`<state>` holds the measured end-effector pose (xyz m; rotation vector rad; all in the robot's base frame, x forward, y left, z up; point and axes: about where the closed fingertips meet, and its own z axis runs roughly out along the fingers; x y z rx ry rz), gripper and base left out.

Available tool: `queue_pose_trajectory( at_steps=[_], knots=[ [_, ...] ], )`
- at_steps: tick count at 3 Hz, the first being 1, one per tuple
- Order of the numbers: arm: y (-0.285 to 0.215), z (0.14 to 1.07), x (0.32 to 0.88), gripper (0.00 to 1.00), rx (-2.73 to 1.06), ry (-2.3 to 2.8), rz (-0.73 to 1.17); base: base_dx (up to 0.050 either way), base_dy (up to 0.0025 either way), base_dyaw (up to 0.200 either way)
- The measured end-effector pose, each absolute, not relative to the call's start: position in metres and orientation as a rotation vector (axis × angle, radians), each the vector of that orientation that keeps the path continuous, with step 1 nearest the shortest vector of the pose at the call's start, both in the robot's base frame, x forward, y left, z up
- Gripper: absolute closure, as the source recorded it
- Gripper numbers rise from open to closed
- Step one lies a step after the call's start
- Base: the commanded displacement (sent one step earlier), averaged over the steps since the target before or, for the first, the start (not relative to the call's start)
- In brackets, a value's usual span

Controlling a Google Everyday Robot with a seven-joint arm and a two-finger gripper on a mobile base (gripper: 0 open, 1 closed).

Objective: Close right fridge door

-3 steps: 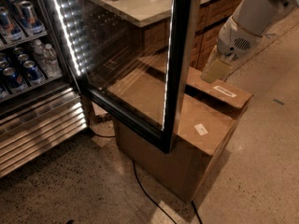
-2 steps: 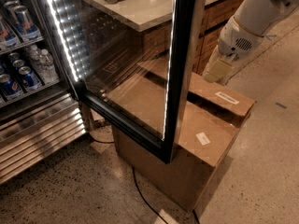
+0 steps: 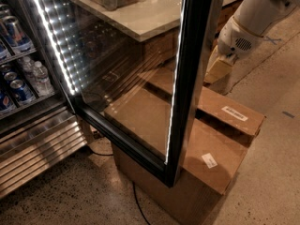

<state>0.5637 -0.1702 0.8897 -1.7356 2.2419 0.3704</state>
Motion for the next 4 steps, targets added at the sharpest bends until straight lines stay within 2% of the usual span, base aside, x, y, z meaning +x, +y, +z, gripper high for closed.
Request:
queue_pose_trajectory(
  at_steps=[4],
  knots=[
    [-0.1702, 0.8897, 0.5637, 1.00, -1.736, 2.242, 0.370, -0.033, -0.00249, 0.149]
  ],
)
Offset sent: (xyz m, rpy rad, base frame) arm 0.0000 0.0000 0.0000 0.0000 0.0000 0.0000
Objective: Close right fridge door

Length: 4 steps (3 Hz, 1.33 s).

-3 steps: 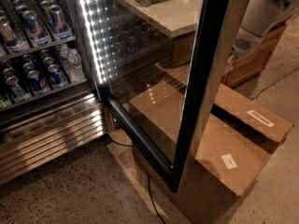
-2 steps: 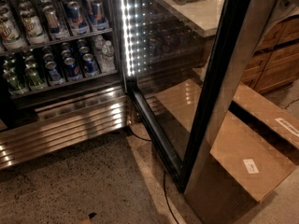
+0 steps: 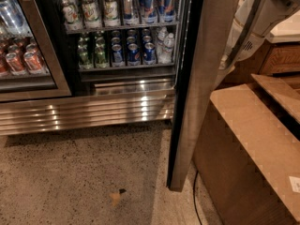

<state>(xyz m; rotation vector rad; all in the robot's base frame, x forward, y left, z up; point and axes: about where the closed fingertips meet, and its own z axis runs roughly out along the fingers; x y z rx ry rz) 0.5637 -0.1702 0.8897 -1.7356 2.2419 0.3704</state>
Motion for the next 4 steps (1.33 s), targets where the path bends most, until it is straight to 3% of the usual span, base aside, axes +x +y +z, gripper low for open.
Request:
queue_pose_trajectory(
  at_steps=[3, 4],
  knots=[
    [-0.1702, 0.8897, 0.5637, 1.00, -1.736, 2.242, 0.370, -0.033, -0.00235, 0.150],
    [-0.1702, 0.8897, 0.5637, 1.00, -1.736, 2.242, 0.370, 0.050, -0.00001, 0.000]
  ],
)
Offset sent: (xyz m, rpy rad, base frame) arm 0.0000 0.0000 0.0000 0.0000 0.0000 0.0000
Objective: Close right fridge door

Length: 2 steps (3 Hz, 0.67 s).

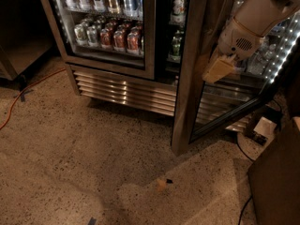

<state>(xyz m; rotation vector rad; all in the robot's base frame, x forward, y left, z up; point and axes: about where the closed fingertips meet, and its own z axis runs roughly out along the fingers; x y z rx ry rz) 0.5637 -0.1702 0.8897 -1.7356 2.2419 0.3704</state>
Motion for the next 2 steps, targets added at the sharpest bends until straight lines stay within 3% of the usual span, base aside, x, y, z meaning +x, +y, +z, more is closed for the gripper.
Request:
queue_pose_trajectory(
  at_steps=[2],
  knots=[
    [-0.1702, 0.8897, 0.5637, 1.00, -1.736, 2.242, 0.370, 0.050, 0.00000, 0.000]
  ],
)
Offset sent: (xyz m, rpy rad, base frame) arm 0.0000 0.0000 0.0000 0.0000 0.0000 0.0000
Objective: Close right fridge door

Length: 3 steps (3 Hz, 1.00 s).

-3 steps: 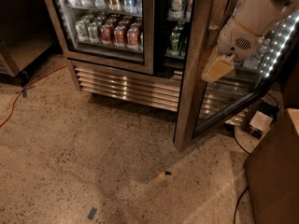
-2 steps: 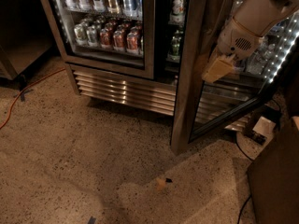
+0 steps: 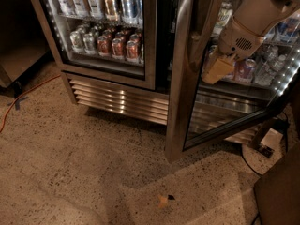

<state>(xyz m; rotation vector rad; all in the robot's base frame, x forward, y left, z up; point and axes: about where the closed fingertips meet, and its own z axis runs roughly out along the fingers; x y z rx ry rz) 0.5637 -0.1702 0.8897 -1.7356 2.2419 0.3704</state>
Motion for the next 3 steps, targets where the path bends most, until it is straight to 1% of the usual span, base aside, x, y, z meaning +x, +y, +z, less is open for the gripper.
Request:
queue_pose_trajectory(
  at_steps=[3],
  knots=[
    [-0.1702, 0.8897, 0.5637, 1.00, -1.736, 2.242, 0.370, 0.050, 0.00002, 0.000]
  ],
)
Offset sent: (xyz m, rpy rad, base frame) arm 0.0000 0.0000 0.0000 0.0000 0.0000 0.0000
